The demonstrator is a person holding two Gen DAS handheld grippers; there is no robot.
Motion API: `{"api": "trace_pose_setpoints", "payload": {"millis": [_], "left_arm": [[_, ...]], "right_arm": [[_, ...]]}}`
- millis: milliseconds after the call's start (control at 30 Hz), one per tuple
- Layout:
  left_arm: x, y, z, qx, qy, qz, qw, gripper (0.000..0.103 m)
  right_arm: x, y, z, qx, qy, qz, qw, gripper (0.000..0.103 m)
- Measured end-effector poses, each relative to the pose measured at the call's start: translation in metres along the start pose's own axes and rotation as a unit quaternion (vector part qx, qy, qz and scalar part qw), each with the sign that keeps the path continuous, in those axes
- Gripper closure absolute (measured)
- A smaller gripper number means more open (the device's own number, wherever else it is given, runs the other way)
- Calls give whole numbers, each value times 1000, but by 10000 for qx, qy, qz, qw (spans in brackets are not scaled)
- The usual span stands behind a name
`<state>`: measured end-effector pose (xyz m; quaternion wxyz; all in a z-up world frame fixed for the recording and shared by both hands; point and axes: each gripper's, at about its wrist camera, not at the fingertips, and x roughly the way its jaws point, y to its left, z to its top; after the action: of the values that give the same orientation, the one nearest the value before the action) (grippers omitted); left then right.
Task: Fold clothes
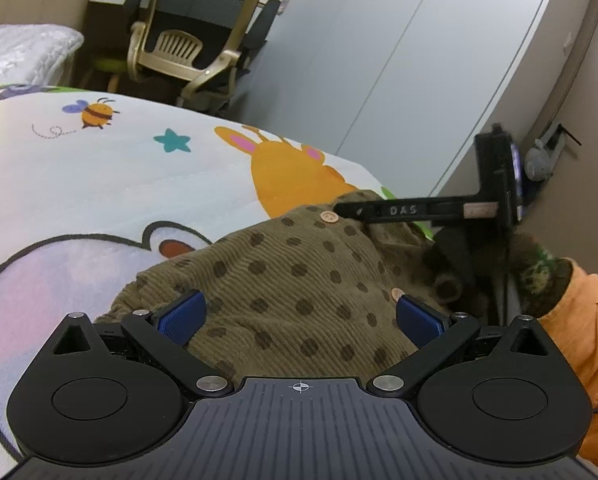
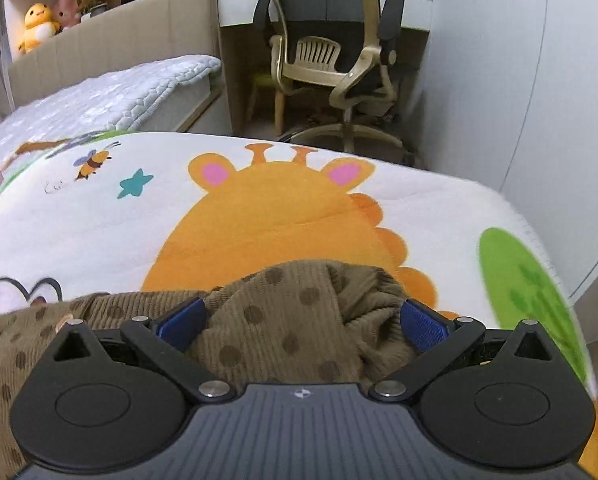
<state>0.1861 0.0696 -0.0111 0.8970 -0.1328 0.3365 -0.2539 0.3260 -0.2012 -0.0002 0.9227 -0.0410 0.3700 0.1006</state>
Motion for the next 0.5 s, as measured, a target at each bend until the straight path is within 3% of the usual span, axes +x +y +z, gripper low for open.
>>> {"api": "trace_pose_setpoints", "payload": {"millis": [200, 500], "left_arm": [[0, 0, -3, 59, -24, -21, 10000, 0], [-16, 3, 8, -297, -101, -305, 9990, 0]], "right_arm": [[-15, 20, -6, -762, -173, -457, 9959, 0], [-12, 22, -17, -785, -355, -457, 9952, 0]]}}
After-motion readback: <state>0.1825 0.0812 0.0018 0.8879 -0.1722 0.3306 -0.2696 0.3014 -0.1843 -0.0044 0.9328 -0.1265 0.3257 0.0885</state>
